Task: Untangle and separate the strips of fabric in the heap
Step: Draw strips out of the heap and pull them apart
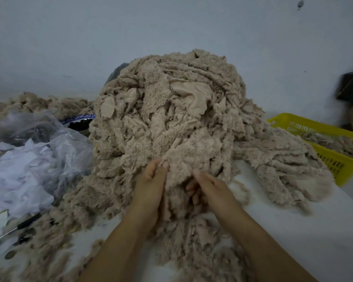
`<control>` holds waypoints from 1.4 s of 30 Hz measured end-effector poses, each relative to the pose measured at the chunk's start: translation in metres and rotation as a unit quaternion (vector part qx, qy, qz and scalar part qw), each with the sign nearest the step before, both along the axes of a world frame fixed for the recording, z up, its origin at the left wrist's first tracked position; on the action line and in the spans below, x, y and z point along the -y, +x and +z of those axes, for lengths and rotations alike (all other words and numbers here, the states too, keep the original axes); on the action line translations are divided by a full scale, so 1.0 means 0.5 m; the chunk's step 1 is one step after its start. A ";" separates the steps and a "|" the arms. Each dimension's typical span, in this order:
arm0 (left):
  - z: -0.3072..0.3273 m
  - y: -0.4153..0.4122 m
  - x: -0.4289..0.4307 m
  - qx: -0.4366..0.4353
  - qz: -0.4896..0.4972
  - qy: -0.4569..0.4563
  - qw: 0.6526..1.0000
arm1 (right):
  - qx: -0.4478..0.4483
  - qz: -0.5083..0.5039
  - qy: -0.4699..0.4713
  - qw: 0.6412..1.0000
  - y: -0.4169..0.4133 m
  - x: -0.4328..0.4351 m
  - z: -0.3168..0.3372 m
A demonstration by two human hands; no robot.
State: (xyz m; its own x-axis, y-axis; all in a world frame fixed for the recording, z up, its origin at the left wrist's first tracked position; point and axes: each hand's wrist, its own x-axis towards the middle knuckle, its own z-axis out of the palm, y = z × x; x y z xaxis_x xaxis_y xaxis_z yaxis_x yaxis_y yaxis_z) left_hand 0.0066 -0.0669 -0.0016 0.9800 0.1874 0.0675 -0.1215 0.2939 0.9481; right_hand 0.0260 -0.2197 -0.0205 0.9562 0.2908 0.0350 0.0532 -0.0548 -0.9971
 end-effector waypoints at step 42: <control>-0.002 0.012 -0.021 -0.027 -0.089 -0.197 0.976 | -0.015 0.036 0.152 0.988 0.008 0.013 0.013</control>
